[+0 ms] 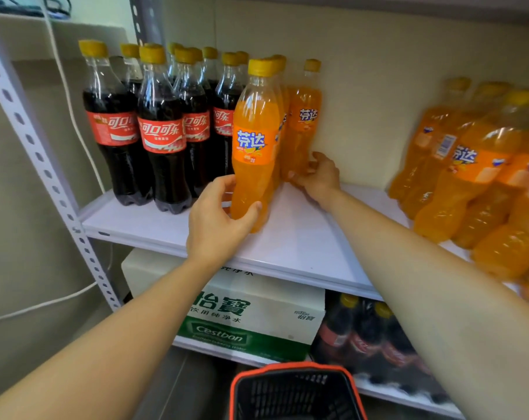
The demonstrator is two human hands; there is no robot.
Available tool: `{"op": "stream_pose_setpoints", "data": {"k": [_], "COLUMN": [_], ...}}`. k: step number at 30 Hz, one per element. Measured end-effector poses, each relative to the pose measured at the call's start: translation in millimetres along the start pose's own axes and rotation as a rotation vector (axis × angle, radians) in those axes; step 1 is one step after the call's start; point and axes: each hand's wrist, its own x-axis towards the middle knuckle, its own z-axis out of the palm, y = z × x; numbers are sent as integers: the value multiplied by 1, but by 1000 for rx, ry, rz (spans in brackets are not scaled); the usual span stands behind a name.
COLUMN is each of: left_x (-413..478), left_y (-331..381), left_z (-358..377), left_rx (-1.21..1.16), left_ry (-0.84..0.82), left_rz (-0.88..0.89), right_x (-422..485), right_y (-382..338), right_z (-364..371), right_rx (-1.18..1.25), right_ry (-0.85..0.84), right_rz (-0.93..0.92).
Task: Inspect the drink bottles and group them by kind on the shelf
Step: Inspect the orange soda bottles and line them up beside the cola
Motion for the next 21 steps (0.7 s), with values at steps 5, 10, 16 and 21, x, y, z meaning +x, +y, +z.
{"op": "stream_pose_setpoints", "data": {"k": [5,10,16,21], "left_x": [-5,-24,-40,-55], "left_y": [5,10,21,32], "left_z": [-3,-3,-4,-5], "left_rx": [97,313,324,338], "left_ry": [-14,-76,-157,-112], "left_rz": [0,2,-9,-47], "right_x": [-71,-154,-165,-140], "right_y": [4,16,28,35], "right_z": [-42,-101,-160,-167], "right_rx": [13,-108,-122,-29], "right_ry": [26,461,682,650], "right_rz": [-46,-105,100,208]}}
